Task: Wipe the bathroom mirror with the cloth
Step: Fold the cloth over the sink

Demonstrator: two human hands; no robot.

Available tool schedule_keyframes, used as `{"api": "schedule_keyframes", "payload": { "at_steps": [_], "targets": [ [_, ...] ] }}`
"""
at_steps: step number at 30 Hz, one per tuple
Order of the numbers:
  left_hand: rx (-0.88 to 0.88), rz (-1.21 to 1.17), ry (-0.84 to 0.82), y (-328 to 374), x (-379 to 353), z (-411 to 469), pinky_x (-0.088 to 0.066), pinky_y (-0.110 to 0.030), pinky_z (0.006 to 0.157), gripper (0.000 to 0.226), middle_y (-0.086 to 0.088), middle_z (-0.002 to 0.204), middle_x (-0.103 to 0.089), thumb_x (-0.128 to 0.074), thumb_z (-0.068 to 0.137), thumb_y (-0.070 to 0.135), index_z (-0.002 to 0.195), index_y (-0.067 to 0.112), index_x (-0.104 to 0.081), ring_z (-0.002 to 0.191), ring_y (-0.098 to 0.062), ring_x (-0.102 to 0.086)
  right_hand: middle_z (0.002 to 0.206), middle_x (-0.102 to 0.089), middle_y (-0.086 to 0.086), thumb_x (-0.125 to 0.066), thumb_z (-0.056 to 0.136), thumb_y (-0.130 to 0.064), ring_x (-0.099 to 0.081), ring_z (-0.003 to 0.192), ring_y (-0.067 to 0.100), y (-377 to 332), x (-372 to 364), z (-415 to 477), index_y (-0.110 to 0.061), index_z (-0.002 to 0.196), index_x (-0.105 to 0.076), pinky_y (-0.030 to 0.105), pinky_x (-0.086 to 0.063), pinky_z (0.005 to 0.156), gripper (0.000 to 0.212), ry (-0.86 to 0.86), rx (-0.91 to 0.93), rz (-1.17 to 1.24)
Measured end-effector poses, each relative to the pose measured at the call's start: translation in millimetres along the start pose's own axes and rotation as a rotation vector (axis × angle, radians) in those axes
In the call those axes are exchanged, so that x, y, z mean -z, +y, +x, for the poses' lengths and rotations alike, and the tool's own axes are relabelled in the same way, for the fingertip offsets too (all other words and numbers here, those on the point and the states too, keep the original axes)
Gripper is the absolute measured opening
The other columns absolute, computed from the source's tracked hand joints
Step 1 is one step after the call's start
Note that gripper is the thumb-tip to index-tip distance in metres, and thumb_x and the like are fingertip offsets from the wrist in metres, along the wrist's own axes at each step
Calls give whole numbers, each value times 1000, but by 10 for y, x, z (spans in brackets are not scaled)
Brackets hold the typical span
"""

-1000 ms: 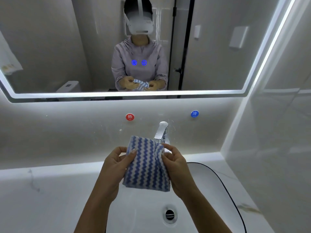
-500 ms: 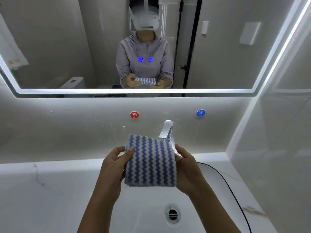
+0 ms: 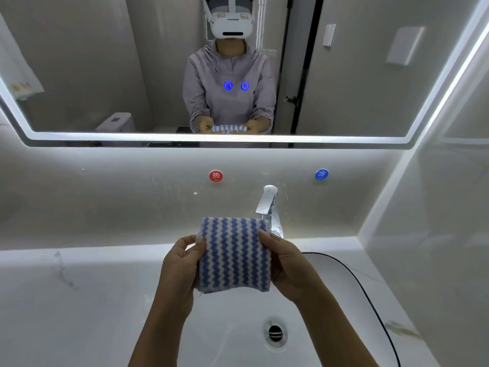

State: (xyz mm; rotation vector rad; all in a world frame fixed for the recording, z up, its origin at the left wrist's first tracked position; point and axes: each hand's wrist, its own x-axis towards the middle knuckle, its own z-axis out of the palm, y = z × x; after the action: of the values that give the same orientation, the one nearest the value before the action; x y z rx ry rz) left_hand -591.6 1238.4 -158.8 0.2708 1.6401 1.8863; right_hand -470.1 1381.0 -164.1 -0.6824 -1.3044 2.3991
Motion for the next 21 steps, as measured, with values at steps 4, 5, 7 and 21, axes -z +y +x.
{"api": "schedule_keyframes", "payload": {
  "at_steps": [4,5,7,21],
  "targets": [
    [31,1,1,-49,67,62,-55,-33,62,26,-9,97,-70,-52,92,28,108,8,-58,80,-24,-68,105,-72,12,-62,81,-30,-69,91,25,46,-92,27,-16,99,-73,41,-55,83,26,74,104,-46],
    [43,8,-16,-67,83,76,-55,-35,65,30,-10,99,-70,-53,91,32,109,9,-60,84,-26,-68,105,-72,11,-61,80,-32,-70,92,26,62,-116,36,-17,99,-73,41,-56,82,26,94,131,-58],
    [77,20,-64,-90,123,88,-56,-34,61,37,-7,94,-73,-60,79,42,103,14,-64,82,-25,-70,102,-73,8,-61,79,-36,-70,93,27,94,-164,56,-18,98,-72,41,-56,80,29,147,165,-107],
    [132,-24,-100,-193,190,319,-58,-38,70,38,-12,102,-71,-72,75,20,111,8,-62,87,-29,-70,109,-71,8,-55,91,-26,-68,100,22,320,-215,2,-12,118,-58,28,-55,77,30,125,89,-146]
  ]
}}
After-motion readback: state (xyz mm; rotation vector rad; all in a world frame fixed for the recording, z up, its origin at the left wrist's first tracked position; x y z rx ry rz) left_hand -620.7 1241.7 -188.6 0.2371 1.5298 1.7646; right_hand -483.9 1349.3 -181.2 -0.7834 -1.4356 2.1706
